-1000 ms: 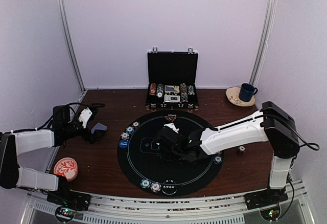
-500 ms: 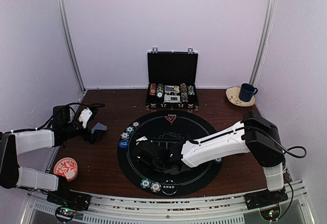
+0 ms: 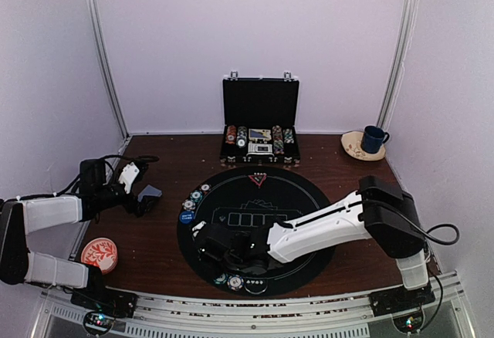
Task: Distribute texas hold em gaming equipment
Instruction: Pick up the pile of poker chips from the dealer area.
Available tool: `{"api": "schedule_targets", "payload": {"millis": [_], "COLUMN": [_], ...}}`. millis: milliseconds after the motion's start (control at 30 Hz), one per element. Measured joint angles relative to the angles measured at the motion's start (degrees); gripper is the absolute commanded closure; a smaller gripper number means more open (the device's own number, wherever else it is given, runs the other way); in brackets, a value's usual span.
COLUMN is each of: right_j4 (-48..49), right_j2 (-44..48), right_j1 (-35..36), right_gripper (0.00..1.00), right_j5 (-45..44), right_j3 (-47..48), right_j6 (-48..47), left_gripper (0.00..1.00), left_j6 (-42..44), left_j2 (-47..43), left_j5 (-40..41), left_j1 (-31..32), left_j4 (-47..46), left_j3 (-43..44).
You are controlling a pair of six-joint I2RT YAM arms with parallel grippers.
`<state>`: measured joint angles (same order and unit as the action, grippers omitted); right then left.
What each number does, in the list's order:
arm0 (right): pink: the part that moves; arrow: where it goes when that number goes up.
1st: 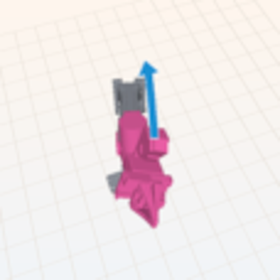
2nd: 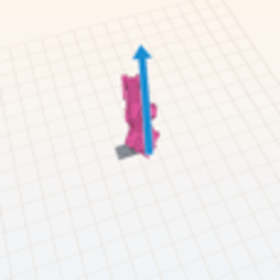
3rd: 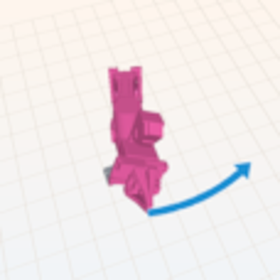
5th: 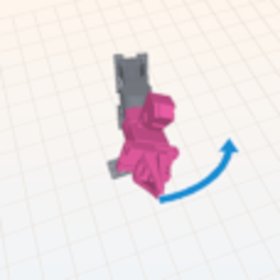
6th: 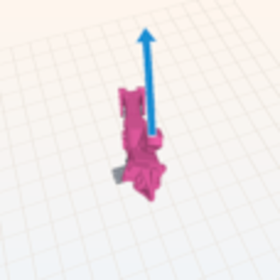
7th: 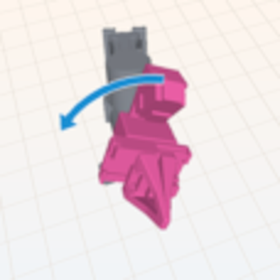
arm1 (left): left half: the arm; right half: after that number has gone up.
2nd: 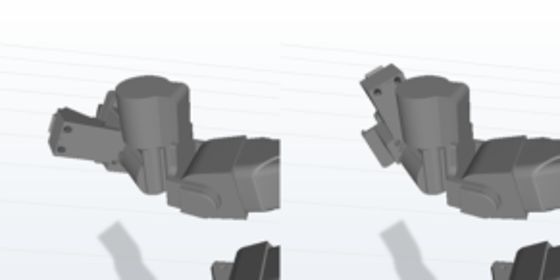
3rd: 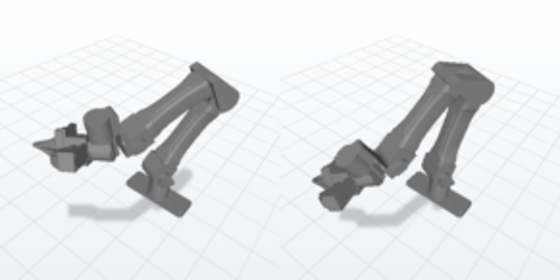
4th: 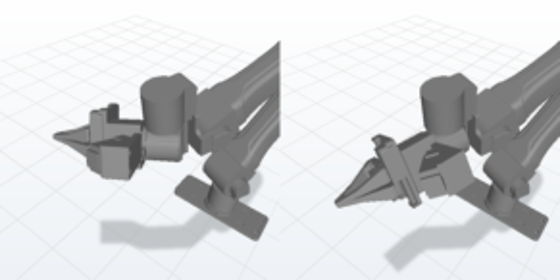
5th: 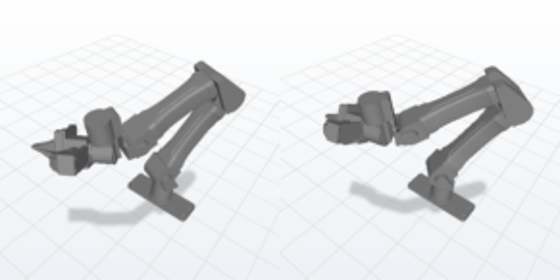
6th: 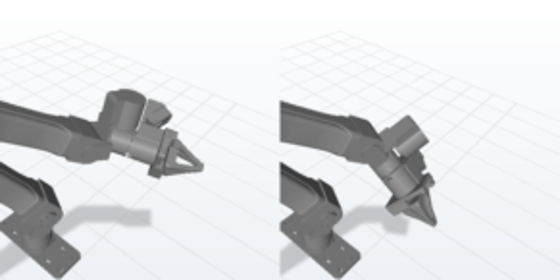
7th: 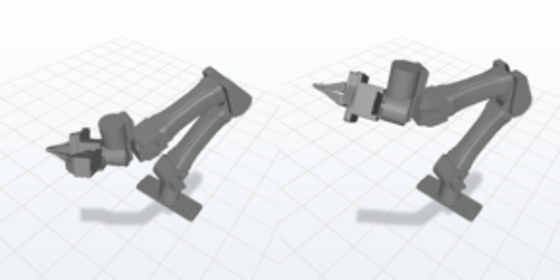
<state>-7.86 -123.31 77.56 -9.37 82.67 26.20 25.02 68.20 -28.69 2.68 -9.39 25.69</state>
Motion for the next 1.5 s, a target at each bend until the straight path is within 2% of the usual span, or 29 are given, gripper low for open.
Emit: {"api": "schedule_targets", "payload": {"millis": [1100, 1500], "right_j4": [2.5, 3.2], "right_j2": [-1.2, -0.9], "right_j1": [2.4, 2.7], "right_gripper": [0.69, 0.63], "right_j5": [1.9, 1.5], "right_j3": [-0.8, -1.6], "right_j6": [-2.4, -2.4], "left_gripper": [0.02, 0.02], "left_j6": [0.0, 0.0], "left_j2": [0.0, 0.0], "left_j5": [0.0, 0.0], "left_j1": [0.0, 0.0], "left_j4": [0.0, 0.0], "left_j3": [0.0, 0.0]}}
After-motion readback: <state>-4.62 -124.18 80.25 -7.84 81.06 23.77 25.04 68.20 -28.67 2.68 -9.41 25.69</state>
